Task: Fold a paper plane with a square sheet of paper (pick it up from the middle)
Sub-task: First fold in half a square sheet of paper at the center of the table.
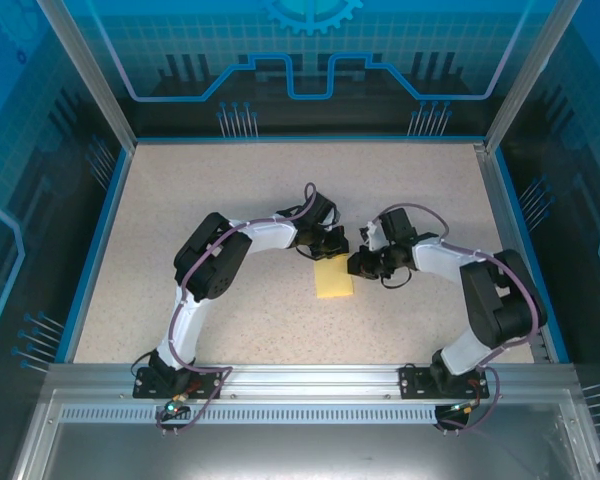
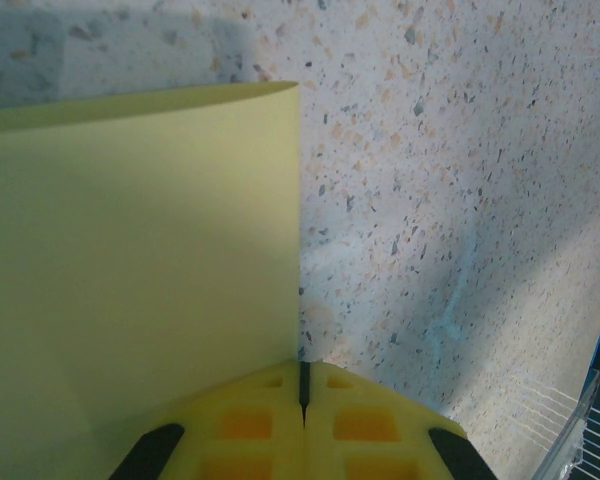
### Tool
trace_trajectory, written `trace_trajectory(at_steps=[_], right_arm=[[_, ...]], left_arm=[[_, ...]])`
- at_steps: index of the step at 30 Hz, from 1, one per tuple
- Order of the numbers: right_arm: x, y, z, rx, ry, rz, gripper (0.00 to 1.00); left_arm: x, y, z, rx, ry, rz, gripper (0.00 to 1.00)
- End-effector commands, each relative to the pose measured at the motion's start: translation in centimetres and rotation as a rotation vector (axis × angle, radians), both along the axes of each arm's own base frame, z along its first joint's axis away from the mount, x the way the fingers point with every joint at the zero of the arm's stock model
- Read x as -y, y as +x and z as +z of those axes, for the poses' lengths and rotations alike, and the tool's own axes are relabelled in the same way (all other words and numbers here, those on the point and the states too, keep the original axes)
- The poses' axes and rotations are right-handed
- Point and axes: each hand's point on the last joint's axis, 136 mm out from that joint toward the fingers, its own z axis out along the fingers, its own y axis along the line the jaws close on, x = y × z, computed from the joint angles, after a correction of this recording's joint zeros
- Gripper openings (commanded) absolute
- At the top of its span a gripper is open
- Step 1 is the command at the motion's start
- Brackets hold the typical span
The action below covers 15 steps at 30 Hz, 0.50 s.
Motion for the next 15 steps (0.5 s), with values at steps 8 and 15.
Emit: trace_trajectory(at_steps=[8, 15], right_arm=[[1.4, -1.4, -4.9, -0.099, -0.127, -0.022, 0.11], [2.4, -3.8, -6.2, -0.179, -0.168, -0.001, 0.11]], left_arm=[[-0.9, -0.6, -1.2, -0.017, 0.079, -0.022, 0.02], [-1.5, 1.1, -0.9, 0.011, 0.069, -0.006, 0.02]])
